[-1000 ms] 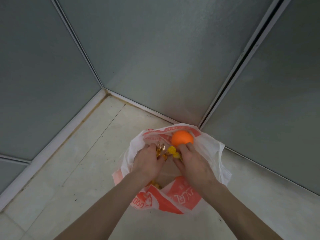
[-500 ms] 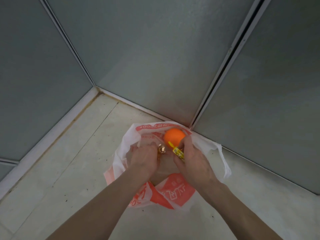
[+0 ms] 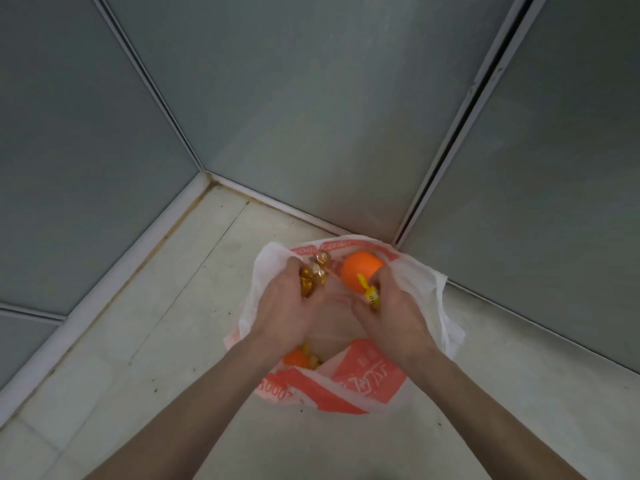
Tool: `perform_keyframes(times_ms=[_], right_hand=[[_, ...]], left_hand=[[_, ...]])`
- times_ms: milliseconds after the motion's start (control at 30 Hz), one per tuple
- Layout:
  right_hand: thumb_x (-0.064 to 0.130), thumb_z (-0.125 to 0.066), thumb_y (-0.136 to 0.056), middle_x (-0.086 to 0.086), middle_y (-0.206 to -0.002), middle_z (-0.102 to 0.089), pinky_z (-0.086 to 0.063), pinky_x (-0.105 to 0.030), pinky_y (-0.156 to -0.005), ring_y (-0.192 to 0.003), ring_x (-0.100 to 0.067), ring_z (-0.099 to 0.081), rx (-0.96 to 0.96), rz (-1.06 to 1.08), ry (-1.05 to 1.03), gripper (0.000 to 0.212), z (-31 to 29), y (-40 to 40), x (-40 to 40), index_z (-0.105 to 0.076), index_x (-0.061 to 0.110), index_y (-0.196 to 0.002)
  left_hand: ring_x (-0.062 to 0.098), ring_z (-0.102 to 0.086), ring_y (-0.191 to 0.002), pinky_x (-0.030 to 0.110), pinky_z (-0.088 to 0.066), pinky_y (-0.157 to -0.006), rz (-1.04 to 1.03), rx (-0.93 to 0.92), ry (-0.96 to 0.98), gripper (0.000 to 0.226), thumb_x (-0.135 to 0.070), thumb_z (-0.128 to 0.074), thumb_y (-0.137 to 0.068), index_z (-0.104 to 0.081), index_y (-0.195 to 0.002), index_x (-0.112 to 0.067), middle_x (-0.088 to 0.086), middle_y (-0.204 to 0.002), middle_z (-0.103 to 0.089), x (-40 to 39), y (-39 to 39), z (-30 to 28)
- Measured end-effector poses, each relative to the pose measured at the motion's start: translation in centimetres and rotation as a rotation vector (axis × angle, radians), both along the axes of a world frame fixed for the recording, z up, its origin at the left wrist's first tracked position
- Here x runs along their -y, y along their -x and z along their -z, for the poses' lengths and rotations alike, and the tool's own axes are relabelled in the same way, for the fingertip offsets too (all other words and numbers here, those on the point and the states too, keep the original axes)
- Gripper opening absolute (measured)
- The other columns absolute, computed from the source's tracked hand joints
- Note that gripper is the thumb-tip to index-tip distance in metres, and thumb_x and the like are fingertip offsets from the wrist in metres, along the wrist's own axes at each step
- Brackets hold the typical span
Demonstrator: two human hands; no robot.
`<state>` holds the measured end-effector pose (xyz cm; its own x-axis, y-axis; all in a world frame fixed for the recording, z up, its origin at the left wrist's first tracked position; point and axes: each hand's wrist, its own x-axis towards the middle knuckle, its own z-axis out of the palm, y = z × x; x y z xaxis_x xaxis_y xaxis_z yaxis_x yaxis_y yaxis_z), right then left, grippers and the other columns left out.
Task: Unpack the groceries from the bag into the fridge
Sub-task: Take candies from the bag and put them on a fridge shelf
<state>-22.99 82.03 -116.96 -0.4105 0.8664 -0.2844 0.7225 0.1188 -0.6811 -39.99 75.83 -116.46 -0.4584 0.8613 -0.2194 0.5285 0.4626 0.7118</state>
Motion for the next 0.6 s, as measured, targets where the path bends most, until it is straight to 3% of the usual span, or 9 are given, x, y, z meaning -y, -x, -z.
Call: perform_keyframes(times_ms=[100,200,267,367,433,500,600], right_hand=[[0.035,-0.063,-0.095,-0.004,-0.093,-0.065,-0.048,-0.037,-0.067,-0.087,-0.028,-0.065,0.159,-0.1,0.02,0.027,0.2,0.9,-0.6,-0.052,0.022,-0.115],[0.038,-0.068,-0.091,0.002,-0.1,-0.066,-0.047,-0.032,-0.073,-0.1,-0.025,-0.066,0.246,-0.285,0.037,0.025,0.2,1.4,-0.4,-0.063,0.026,-0.112],[0.044,-0.07,-0.088,0.005,-0.109,-0.066,-0.041,-0.03,-0.074,-0.105,-0.021,-0.063,0.305,-0.395,0.03,0.032,0.0,1.6,0.5,-0.064,0.029,-0.115],[0.055,-0.067,-0.084,0.007,-0.106,-0.067,-0.038,-0.028,-0.072,-0.094,-0.018,-0.058,0.39,-0.465,0.005,0.032,-0.2,1.7,1.8,-0.066,0.031,-0.106],[0.055,-0.064,-0.086,0.005,-0.102,-0.068,-0.038,-0.029,-0.071,-0.093,-0.018,-0.06,0.423,-0.481,-0.031,0.031,-0.1,1.9,2.2,-0.067,0.028,-0.099],[0.051,-0.064,-0.088,0.002,-0.099,-0.067,-0.041,-0.029,-0.072,-0.098,-0.021,-0.064,0.442,-0.463,-0.074,0.028,0.2,2.8,2.3,-0.064,0.023,-0.091],[0.048,-0.065,-0.089,0.002,-0.094,-0.064,-0.046,-0.03,-0.073,-0.1,-0.024,-0.068,0.468,-0.397,-0.065,0.022,0.6,4.9,2.5,-0.062,0.026,-0.09]], left_hand=[[0.022,-0.067,-0.078,0.045,-0.057,-0.073,-0.097,0.185,0.1,0.017,-0.035,-0.066,-0.091,-0.057,-0.101,-0.025,-0.002,-0.081,-0.065,0.7,0.6,-0.8],[0.016,-0.064,-0.078,0.033,-0.051,-0.067,-0.087,0.187,0.16,0.018,-0.038,-0.074,-0.085,-0.061,-0.088,-0.027,-0.006,-0.078,-0.065,1.2,0.9,-1.3],[0.018,-0.064,-0.081,0.035,-0.051,-0.07,-0.09,0.177,0.183,0.015,-0.033,-0.074,-0.084,-0.061,-0.087,-0.025,-0.005,-0.08,-0.065,1.6,1.2,-1.3],[0.024,-0.062,-0.08,0.047,-0.054,-0.077,-0.074,0.213,0.217,0.021,-0.028,-0.069,-0.075,-0.062,-0.092,-0.018,0.005,-0.084,-0.065,2.3,1.6,-1.9],[0.022,-0.059,-0.077,0.048,-0.054,-0.075,-0.06,0.224,0.214,0.025,-0.026,-0.067,-0.073,-0.062,-0.094,-0.015,0.008,-0.085,-0.064,2.6,1.7,-2.2],[0.016,-0.058,-0.076,0.036,-0.051,-0.068,-0.048,0.245,0.185,0.013,-0.017,-0.068,-0.083,-0.061,-0.094,-0.021,0.002,-0.084,-0.063,2.9,1.9,-2.1],[0.011,-0.058,-0.081,0.014,-0.044,-0.061,-0.022,0.299,0.119,0.022,-0.011,-0.065,-0.092,-0.057,-0.109,-0.023,-0.007,-0.09,-0.06,3.3,2.2,-2.1]])
